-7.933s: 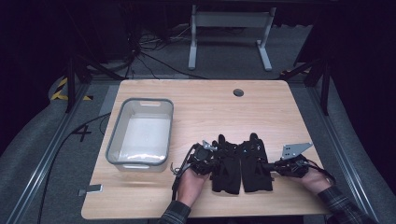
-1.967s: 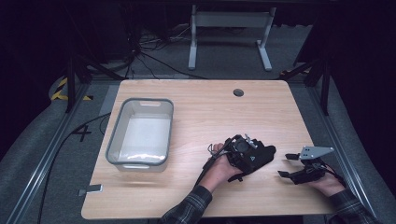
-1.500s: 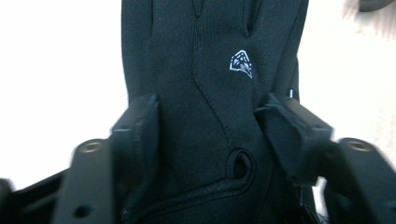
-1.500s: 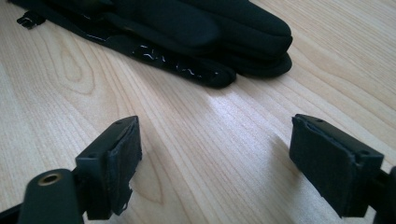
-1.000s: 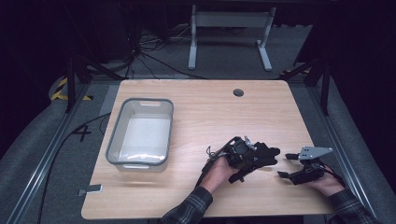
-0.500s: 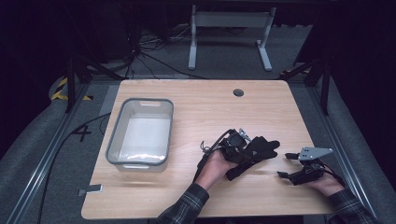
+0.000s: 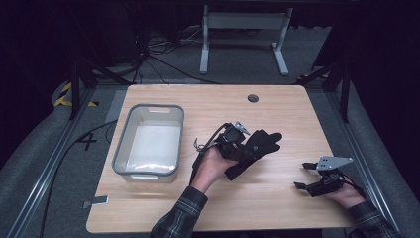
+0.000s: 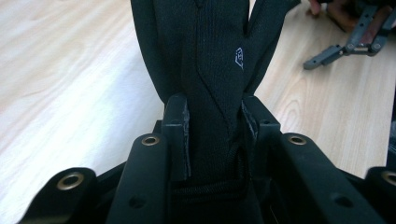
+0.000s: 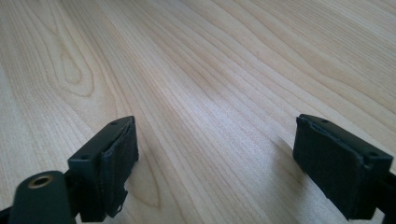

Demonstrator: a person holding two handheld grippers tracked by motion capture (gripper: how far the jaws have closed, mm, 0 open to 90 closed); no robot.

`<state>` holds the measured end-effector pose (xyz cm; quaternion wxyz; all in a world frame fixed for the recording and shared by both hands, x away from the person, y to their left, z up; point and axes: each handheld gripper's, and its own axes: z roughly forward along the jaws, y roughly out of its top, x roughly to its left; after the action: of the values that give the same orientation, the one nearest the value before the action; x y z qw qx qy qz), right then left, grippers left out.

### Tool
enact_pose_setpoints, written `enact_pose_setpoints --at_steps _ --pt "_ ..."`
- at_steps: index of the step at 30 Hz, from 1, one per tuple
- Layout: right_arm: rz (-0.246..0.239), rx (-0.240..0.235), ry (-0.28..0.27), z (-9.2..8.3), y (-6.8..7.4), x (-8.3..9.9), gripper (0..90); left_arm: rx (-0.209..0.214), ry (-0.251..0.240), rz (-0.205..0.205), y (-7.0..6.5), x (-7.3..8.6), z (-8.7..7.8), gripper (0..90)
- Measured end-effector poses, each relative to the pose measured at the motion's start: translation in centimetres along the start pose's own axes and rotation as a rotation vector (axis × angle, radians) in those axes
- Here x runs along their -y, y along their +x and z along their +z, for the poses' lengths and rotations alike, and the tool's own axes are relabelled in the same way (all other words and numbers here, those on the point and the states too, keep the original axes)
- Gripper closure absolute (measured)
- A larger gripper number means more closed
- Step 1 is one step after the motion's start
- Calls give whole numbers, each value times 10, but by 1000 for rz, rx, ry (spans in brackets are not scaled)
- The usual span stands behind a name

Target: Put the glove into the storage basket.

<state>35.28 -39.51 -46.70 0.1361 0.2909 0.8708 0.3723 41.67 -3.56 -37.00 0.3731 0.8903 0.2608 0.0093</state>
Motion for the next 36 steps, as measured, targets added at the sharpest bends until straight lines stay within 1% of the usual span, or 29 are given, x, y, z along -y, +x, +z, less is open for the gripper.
enact_pose_setpoints --at_steps 6,7,8,10,14,20,23,28,30,31,36 --pt "9 17 13 1 -1 -1 79 -37 -14 -20 12 3 -20 675" --pt "12 18 15 2 -1 -1 74 -37 -14 -20 12 3 -20 674" --pt "12 18 15 2 -1 -1 74 -41 -20 -27 14 5 -24 674" --pt "14 22 20 2 -1 -1 45 -48 -26 -38 18 7 -30 673" --pt "19 30 35 4 -1 -1 1 -76 -37 -55 26 11 -43 672" --pt "20 30 35 4 -1 -1 1 -114 -59 -85 36 16 -64 670" --pt "20 30 35 4 -1 -1 1 -142 -61 -101 43 20 -78 669" --pt "19 29 35 4 -1 -1 2 -178 -64 -130 53 27 -95 669" --pt "20 29 35 4 -1 -1 2 -188 -81 -152 58 32 -103 667" --pt "20 29 35 4 -1 -1 2 -191 -82 -154 60 34 -105 667" --pt "19 29 35 4 -1 -1 2 -234 -102 -197 70 47 -123 666"
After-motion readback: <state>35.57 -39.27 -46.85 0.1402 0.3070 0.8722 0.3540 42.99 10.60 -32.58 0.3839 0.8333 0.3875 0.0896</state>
